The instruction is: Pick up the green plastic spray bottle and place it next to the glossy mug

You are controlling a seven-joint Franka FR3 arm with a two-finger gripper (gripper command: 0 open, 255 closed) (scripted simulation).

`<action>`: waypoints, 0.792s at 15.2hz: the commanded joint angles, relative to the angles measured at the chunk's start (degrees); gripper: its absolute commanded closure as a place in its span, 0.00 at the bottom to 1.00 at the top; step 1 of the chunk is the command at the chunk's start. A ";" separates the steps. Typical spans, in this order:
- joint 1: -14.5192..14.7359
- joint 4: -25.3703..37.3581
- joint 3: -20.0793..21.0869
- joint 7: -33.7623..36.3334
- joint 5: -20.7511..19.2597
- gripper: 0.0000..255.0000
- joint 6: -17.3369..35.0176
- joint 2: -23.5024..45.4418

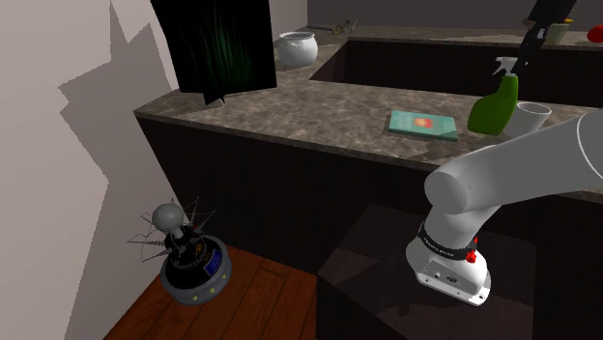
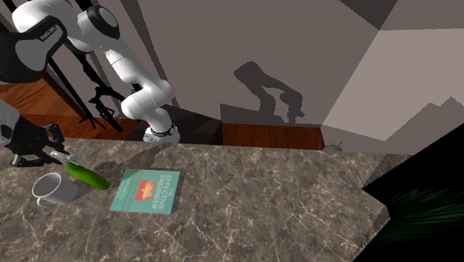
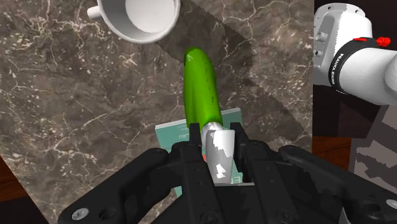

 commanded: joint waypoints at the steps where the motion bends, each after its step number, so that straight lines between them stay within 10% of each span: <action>1: -0.11 -0.73 -0.07 0.09 -0.14 1.00 0.55 -0.23; 8: -0.10 -0.72 -0.07 0.09 -0.14 1.00 0.55 -0.23; 9: -0.10 -0.73 -0.07 0.09 -0.14 0.00 0.55 -0.23; 12: -0.10 -0.73 -0.07 0.09 -0.14 0.00 0.55 -0.23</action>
